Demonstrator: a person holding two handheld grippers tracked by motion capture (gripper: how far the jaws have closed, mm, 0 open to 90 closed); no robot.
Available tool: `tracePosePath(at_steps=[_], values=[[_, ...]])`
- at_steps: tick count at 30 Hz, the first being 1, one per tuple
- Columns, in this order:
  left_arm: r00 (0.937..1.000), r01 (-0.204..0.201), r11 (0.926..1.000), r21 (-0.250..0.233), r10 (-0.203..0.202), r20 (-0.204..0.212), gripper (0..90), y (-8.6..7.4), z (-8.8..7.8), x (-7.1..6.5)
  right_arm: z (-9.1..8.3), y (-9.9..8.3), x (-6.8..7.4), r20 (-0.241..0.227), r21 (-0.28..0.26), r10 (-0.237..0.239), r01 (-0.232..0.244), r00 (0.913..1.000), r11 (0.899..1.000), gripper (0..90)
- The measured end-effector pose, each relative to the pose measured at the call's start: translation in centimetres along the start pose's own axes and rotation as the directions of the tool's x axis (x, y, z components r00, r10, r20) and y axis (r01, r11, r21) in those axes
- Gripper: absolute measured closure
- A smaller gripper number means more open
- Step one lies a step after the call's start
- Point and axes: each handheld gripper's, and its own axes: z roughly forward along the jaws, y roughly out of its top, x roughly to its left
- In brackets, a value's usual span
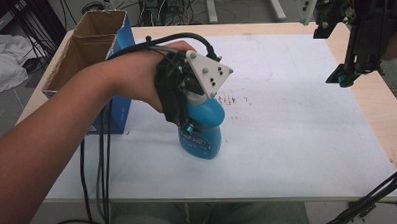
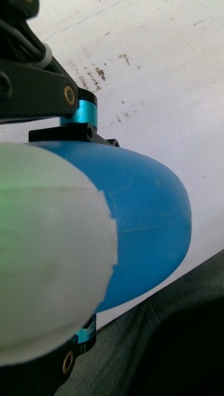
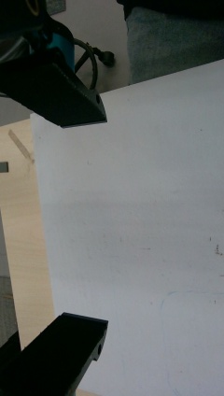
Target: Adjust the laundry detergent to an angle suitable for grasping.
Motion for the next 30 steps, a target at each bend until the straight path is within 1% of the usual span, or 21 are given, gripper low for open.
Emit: tracePosePath(at_steps=[5,7,11,14,16,17,20,21,23,24,26,27,28,30], values=[[0.9999,0.010,0.9999,0.005,-0.010,0.001,37.9,0.11,0.01,-0.10,0.18,-0.06,-0.13,-0.002,0.003,0.003,-0.003,1.0000,1.000,2.2],[0.9998,0.017,0.9997,0.016,-0.017,-0.005,37.4,0.15,-0.02,-0.14,0.25,-0.04,-0.15,-0.001,0.002,0.003,-0.003,1.0000,1.000,2.2],[0.9992,0.039,0.9989,0.026,-0.039,-0.007,32.8,0.05,-0.11,-0.28,0.35,0.01,-0.17,-0.002,0.001,-0.003,0.003,1.0000,1.000,2.2],[0.9991,0.042,0.9988,0.027,-0.042,-0.008,31.0,0.05,-0.25,-0.40,0.34,0.03,-0.19,0.000,0.003,-0.006,0.006,1.0000,1.000,2.2],[0.9985,0.052,0.9980,0.034,-0.052,-0.019,29.8,0.12,-0.49,-0.59,0.34,0.09,-0.17,-0.001,-0.001,-0.005,0.005,1.0000,1.000,2.2],[0.9984,0.054,0.9979,0.035,-0.054,-0.018,28.8,0.13,-0.54,-0.62,0.33,0.12,-0.15,-0.001,0.000,-0.002,0.002,1.0000,1.000,2.2],[0.9975,0.065,0.9973,0.036,-0.063,-0.032,26.5,0.19,-0.72,-0.77,0.34,0.20,-0.17,-0.001,-0.001,-0.008,0.008,1.0000,1.000,2.2],[0.9965,0.076,0.9963,0.039,-0.075,-0.038,25.2,0.21,-0.73,-0.80,0.35,0.23,-0.16,-0.001,-0.002,-0.007,0.007,1.0000,1.000,2.2],[0.9951,0.088,0.9943,0.060,-0.085,-0.050,22.1,0.22,-0.78,-0.70,0.31,0.32,-0.08,0.000,-0.001,-0.003,0.003,1.0000,1.000,2.2],[0.9936,0.103,0.9930,0.056,-0.100,-0.052,21.3,0.21,-0.73,-0.75,0.31,0.35,-0.10,0.000,-0.003,-0.009,0.009,1.0000,1.000,2.2],[0.9926,0.106,0.9912,0.079,-0.101,-0.067,19.8,0.22,-0.71,-0.62,0.25,0.42,-0.02,0.001,-0.003,-0.008,0.008,1.0000,1.000,2.2],[0.9912,0.119,0.9895,0.082,-0.114,-0.067,19.2,0.22,-0.64,-0.72,0.25,0.43,0.00,0.001,-0.004,-0.011,0.011,0.9999,1.000,2.2],[0.9908,0.122,0.9881,0.094,-0.116,-0.070,19.0,0.24,-0.60,-0.75,0.25,0.44,0.01,0.002,-0.006,-0.014,0.014,0.9999,1.000,2.2],[0.9915,0.114,0.9866,0.117,-0.105,-0.077,17.2,0.33,-0.71,-0.72,0.23,0.42,0.07,0.003,-0.006,-0.012,0.012,0.9999,1.000,2.2]])
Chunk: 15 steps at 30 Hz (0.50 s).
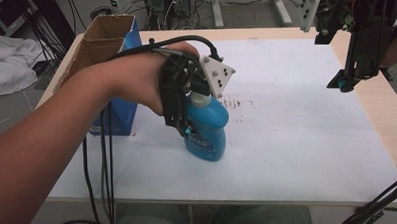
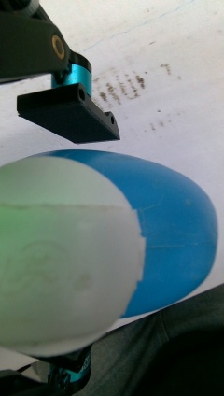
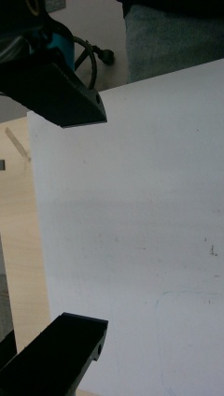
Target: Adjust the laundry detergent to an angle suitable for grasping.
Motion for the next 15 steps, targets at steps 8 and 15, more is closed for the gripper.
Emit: tracePosePath(at_steps=[8,15], values=[[0.9993,0.034,0.9984,0.045,-0.033,-0.017,14.8,0.2,-1.2,0.0,0.0,-0.1,-0.1,0.000,-0.004,0.000,0.000,1.0000,1.000,2.2],[0.9957,0.090,0.9914,0.095,-0.088,-0.027,11.6,0.2,-2.2,-0.1,-0.1,0.1,-0.2,0.000,-0.008,-0.009,0.009,1.0000,1.000,2.2]])
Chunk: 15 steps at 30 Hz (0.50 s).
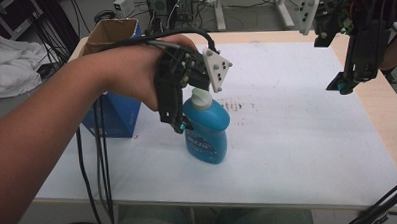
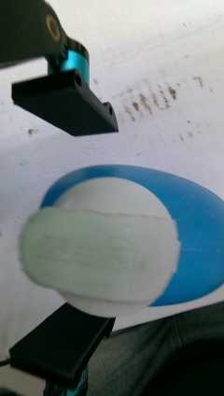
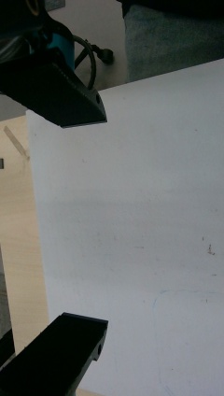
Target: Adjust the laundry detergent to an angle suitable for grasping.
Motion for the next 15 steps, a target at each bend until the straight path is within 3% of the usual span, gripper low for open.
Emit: tracePosePath(at_steps=[5,15], values=[[0.9997,0.019,0.9996,0.022,-0.019,-0.018,9.0,-0.4,-0.6,0.0,0.0,0.1,-0.1,0.001,-0.002,-0.007,0.007,1.0000,1.000,2.2],[0.9982,0.059,0.9972,0.046,-0.059,-0.015,7.0,-1.0,-1.8,-0.3,-0.2,0.3,-0.1,0.001,-0.001,-0.010,0.010,1.0000,1.000,2.2]])
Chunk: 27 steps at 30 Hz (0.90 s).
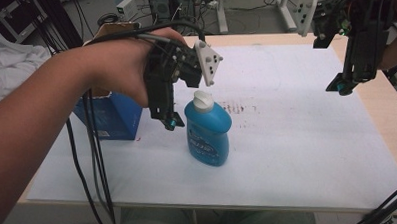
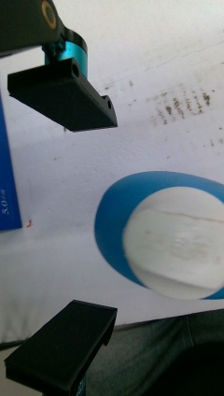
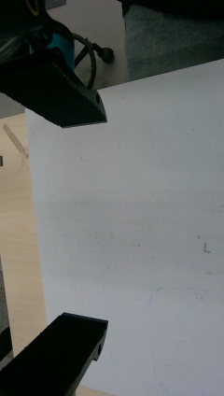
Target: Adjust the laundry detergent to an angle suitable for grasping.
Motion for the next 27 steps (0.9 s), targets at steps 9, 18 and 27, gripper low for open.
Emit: tracePosePath(at_steps=[9,18,27], values=[[0.9987,0.049,0.9986,0.019,-0.049,-0.015,6.2,-1.0,-1.3,-0.2,0.0,0.3,-0.1,-0.001,0.002,-0.007,0.007,1.0000,1.000,2.2],[0.9963,0.082,0.9959,0.037,-0.081,-0.029,2.7,-1.8,-2.3,-0.2,0.0,0.8,-0.1,-0.003,0.003,-0.015,0.015,0.9999,1.000,2.2],[0.9920,0.125,0.9875,0.096,-0.123,-0.030,1.6,-2.6,-3.0,-0.3,0.0,1.0,0.0,-0.001,0.004,-0.021,0.021,0.9998,1.000,2.2]])
